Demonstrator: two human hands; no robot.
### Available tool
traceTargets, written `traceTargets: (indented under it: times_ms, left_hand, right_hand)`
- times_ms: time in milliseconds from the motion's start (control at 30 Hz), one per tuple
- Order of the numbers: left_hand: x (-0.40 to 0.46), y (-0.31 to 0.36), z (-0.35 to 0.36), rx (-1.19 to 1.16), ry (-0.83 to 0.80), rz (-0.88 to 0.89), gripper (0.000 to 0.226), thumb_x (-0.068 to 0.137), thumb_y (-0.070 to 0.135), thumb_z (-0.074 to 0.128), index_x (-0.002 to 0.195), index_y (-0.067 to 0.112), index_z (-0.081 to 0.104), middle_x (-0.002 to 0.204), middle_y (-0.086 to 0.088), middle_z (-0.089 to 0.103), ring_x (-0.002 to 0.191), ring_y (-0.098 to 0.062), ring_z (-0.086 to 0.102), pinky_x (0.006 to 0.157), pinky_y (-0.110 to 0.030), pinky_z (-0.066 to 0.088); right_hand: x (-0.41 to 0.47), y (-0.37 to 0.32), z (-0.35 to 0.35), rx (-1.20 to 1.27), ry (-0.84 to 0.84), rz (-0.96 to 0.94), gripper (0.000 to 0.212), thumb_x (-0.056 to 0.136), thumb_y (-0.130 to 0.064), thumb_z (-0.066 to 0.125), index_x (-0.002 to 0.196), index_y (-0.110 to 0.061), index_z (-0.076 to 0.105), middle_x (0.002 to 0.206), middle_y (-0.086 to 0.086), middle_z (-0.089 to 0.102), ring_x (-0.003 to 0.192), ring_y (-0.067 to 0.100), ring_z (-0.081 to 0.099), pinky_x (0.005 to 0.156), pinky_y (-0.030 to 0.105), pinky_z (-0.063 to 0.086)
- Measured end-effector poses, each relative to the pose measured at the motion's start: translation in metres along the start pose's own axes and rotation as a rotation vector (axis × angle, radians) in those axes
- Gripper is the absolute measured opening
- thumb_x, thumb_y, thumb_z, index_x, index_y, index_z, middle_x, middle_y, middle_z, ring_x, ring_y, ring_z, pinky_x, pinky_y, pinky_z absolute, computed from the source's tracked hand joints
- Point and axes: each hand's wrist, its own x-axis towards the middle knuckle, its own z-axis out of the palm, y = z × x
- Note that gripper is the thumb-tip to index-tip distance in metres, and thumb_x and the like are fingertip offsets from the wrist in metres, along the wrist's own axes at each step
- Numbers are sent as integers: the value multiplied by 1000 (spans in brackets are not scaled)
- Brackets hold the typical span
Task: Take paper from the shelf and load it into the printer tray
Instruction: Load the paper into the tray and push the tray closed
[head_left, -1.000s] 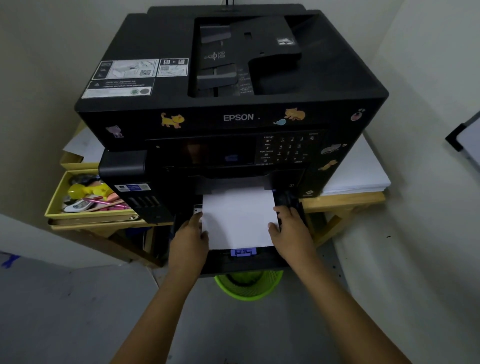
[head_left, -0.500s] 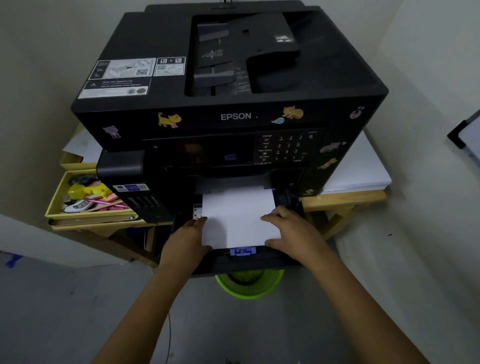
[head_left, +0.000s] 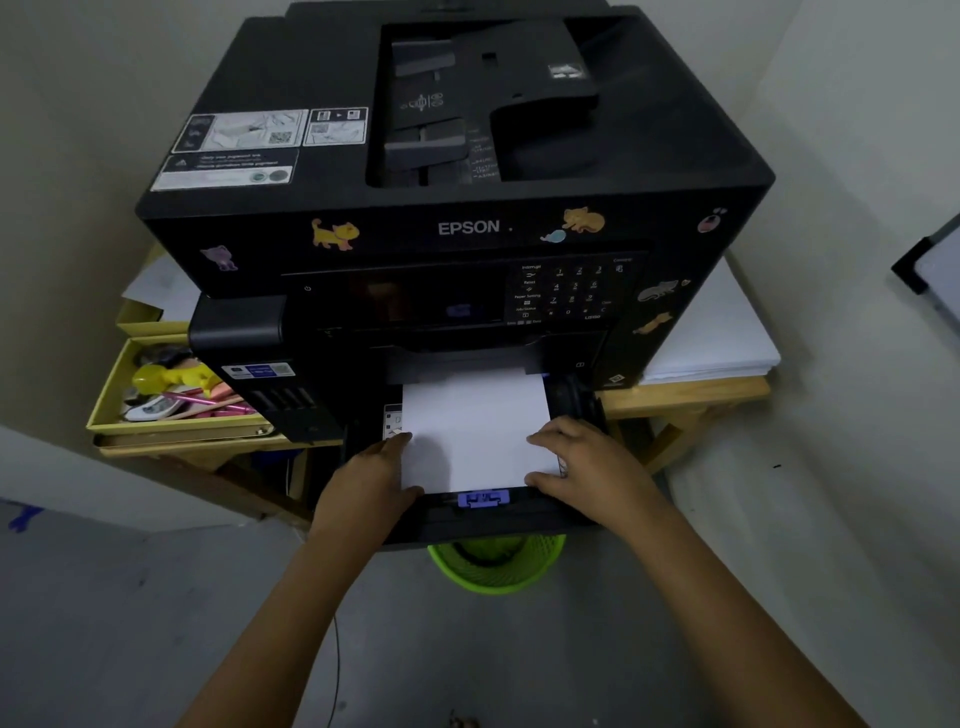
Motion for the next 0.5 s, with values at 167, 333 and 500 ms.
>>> traceTargets:
  times_ms: [167,333,500]
  left_hand:
    - [-30,-13,5,-114,149,136,69,92,53,73,151,21,57,145,-5,65,128,-28,64,101,-42,57]
    - [-60,-25,35,-56,237,284,83,95,76,50,152,15,56,155,-4,57,151,-31,44,122,-52,40]
    - [-63,-23,57,177,289,341,73,105,67,39,160,19,45,167,-2,44,161,-32,27,128,-60,23]
  right_hand:
    - [-37,9,8,26,210,-61,55,100,-58,66,142,-22,69,145,-10,59,137,14,51,105,38,57]
    - [-67,19,30,-32,264,-133,79,93,-78,64,147,-21,65,168,-3,44,158,22,37,123,41,36]
    - [-71,21,49,-181,267,-187,75,103,-72,51,149,-15,63,165,0,50,161,21,36,128,57,35]
